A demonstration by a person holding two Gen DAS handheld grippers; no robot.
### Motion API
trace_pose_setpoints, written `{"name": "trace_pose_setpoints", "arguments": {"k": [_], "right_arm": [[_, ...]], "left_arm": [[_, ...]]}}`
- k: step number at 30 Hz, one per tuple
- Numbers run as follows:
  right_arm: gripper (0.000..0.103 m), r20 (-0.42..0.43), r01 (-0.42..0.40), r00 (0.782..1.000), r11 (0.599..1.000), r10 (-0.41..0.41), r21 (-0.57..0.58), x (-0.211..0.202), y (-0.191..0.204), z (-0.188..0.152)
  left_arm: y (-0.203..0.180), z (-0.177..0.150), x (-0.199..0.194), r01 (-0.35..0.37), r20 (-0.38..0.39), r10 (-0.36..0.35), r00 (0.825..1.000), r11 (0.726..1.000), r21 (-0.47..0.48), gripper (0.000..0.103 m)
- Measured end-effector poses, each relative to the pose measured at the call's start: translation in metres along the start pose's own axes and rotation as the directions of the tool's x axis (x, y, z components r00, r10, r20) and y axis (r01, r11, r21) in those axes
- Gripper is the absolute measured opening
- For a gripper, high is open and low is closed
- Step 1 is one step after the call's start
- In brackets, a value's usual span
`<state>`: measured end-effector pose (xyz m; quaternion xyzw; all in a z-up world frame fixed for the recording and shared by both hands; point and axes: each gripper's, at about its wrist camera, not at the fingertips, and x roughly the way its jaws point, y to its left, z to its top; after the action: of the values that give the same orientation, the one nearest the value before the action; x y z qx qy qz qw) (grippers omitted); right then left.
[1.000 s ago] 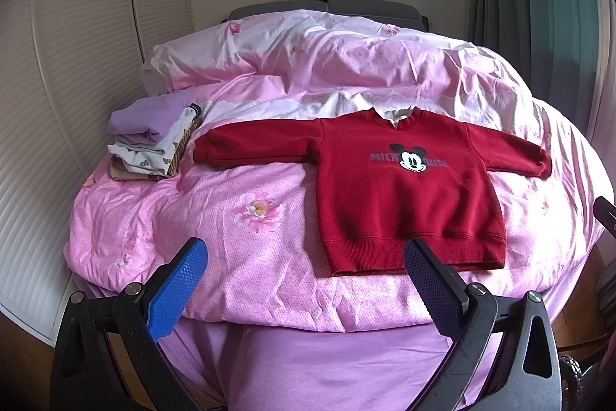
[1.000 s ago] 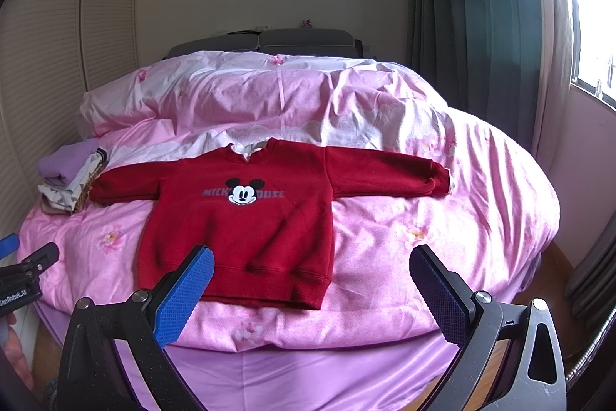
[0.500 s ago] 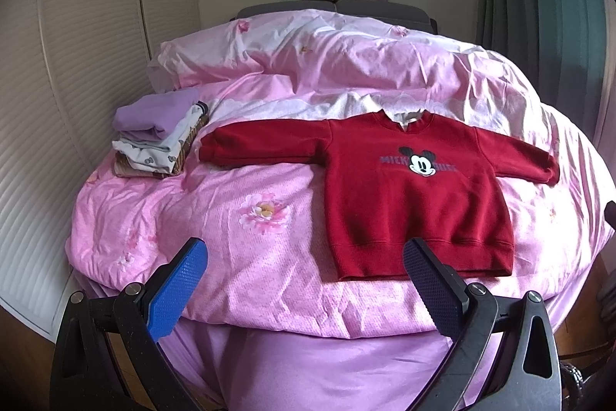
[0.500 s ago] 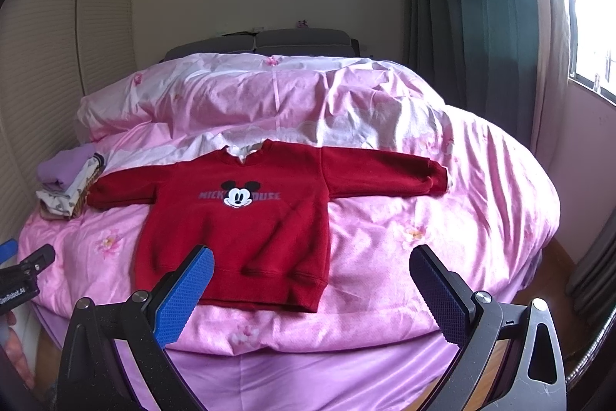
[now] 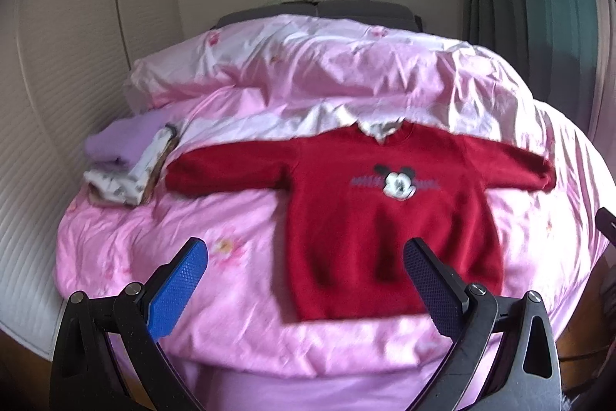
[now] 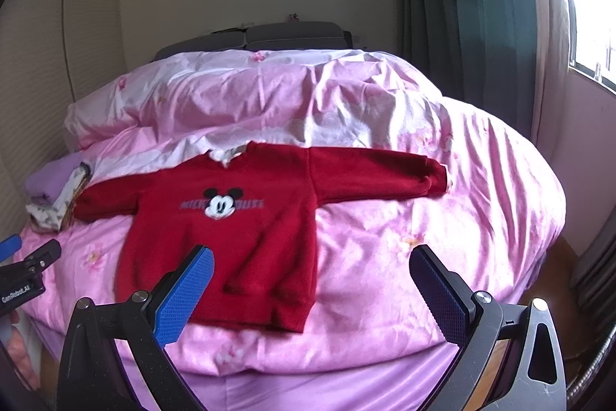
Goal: Fold small clothes
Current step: 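Move the right tool to the sweatshirt's sleeve cuff and grasp it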
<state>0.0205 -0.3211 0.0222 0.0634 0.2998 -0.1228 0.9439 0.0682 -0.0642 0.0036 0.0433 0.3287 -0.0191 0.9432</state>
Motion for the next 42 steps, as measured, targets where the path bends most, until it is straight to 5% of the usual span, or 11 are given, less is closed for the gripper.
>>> {"name": "trace_pose_setpoints", "arguments": {"k": [9, 12, 20, 26, 36, 42], "right_arm": [[0.102, 0.082, 0.064, 0.994, 0.997, -0.068, 0.053, 0.048, -0.082, 0.056], [0.101, 0.099, 0.097, 0.990, 0.993, -0.104, 0.072, 0.070, -0.115, 0.065], [0.067, 0.001, 0.092, 0.996, 0.968, -0.094, 0.233, 0.163, -0.209, 0.066], [0.067, -0.061, 0.042, 0.998, 0.889, -0.015, 0.457, 0.224, -0.263, 0.039], [0.063, -0.115, -0.014, 0.987, 0.779, 0.111, 0.627, 0.298, -0.294, 0.017], [0.063, -0.150, 0.009, 0.982, 0.774, 0.111, 0.633, 0.324, -0.292, 0.014]], "left_arm": [[-0.098, 0.065, 0.046, 0.053, 0.119, -0.054, 0.991, 0.999, 0.012, 0.103], [-0.135, 0.078, 0.077, 0.080, 0.092, -0.081, 0.992, 0.997, 0.017, 0.103], [-0.230, 0.087, 0.137, 0.098, 0.041, -0.101, 0.994, 0.993, 0.071, 0.103], [-0.278, 0.084, 0.172, 0.086, 0.018, -0.088, 0.996, 0.993, 0.082, 0.103], [-0.326, 0.087, 0.227, 0.064, -0.039, -0.061, 0.997, 0.995, 0.076, 0.103], [-0.338, 0.087, 0.249, 0.058, -0.060, -0.054, 0.997, 0.996, 0.061, 0.103]]}}
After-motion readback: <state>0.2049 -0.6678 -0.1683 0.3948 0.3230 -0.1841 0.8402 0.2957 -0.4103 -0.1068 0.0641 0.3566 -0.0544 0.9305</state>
